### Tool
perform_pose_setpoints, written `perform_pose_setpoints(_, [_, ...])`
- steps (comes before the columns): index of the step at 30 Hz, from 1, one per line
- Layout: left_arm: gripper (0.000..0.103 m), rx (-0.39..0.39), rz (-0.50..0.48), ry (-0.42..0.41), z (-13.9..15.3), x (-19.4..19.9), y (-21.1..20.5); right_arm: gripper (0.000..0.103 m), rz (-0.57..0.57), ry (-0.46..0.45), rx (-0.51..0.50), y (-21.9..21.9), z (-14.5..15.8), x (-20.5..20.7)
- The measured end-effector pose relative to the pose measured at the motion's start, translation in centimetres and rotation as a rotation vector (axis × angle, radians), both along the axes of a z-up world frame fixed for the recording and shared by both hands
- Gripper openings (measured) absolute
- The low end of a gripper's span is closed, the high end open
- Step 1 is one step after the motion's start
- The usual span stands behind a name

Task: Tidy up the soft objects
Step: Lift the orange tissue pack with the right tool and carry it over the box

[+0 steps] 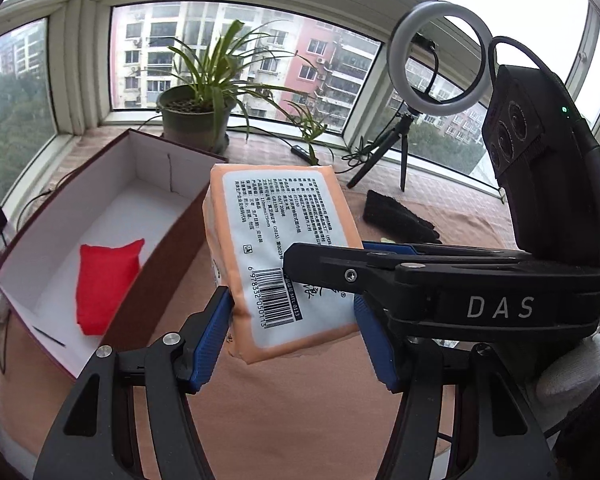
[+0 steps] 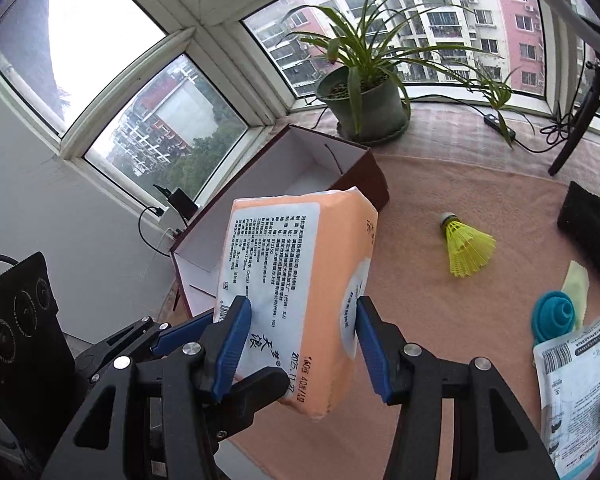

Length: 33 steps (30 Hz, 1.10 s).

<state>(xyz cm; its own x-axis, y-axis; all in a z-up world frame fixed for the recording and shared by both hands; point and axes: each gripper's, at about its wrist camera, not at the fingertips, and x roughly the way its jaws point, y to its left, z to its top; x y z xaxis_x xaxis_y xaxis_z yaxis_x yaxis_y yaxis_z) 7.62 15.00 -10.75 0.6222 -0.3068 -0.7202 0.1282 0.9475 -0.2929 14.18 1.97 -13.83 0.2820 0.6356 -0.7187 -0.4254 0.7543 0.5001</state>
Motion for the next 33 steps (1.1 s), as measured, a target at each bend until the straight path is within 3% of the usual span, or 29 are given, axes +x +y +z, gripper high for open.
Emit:
perform_pose_setpoints(18, [0.061, -0.001, 0.106, -0.01, -0.2, 1.3, 8.2, 0.05, 0.078, -0.035, -0.019, 9.8, 0.6, 2.2])
perform_pose_setpoints(33, [0.061, -0.025, 0.116, 0.038, -2.4, 6.5, 12.1, 0.05, 0.079, -0.031, -0.063, 13.6, -1.3, 7.6])
